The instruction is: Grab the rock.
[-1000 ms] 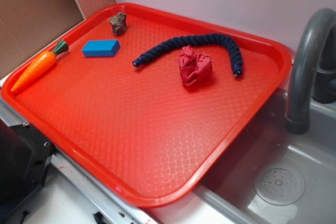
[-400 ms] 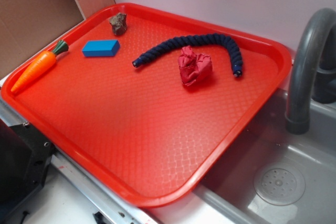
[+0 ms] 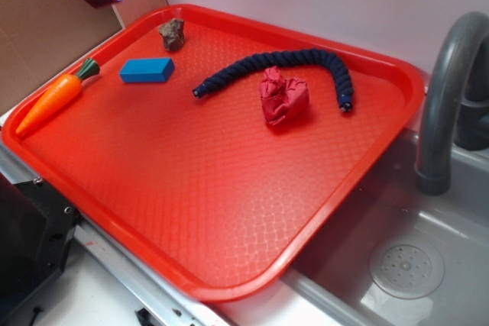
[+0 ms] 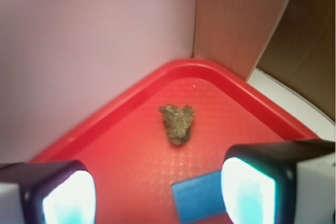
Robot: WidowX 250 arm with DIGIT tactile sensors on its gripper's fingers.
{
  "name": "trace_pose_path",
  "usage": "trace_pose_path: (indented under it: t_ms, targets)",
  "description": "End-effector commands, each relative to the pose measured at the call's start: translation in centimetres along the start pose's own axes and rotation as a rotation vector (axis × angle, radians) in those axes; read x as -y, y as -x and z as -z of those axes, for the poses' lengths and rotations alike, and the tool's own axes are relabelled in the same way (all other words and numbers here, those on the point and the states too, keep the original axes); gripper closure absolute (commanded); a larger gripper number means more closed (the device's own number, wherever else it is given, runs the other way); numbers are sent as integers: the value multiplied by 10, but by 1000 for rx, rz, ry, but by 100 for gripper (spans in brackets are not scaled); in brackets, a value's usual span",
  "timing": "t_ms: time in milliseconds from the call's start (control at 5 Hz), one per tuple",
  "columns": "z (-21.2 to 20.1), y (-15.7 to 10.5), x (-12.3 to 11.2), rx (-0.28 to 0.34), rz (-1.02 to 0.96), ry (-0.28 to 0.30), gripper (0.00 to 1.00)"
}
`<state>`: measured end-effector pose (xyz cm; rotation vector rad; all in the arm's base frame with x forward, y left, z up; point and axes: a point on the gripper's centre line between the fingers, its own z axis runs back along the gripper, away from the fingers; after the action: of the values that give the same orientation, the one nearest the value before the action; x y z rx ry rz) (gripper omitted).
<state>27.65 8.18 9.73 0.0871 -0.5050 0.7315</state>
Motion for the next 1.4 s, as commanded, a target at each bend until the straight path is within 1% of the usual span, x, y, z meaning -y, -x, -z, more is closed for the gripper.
trace_pose_path:
  t_ms: [0, 200, 400, 600, 800, 1000, 1200]
  targets:
    - [39, -32, -9, 45, -15, -81, 0]
    - [49, -36, -13, 49, -28, -119, 0]
    - [72, -36, -15, 0, 1, -182, 0]
    - [85, -31, -16, -32, 30, -232, 0]
    - [91, -28, -17, -56, -2, -277, 100]
    - [89, -25, -14, -75, 29, -255, 100]
    - [86, -24, -14, -71, 15, -251, 100]
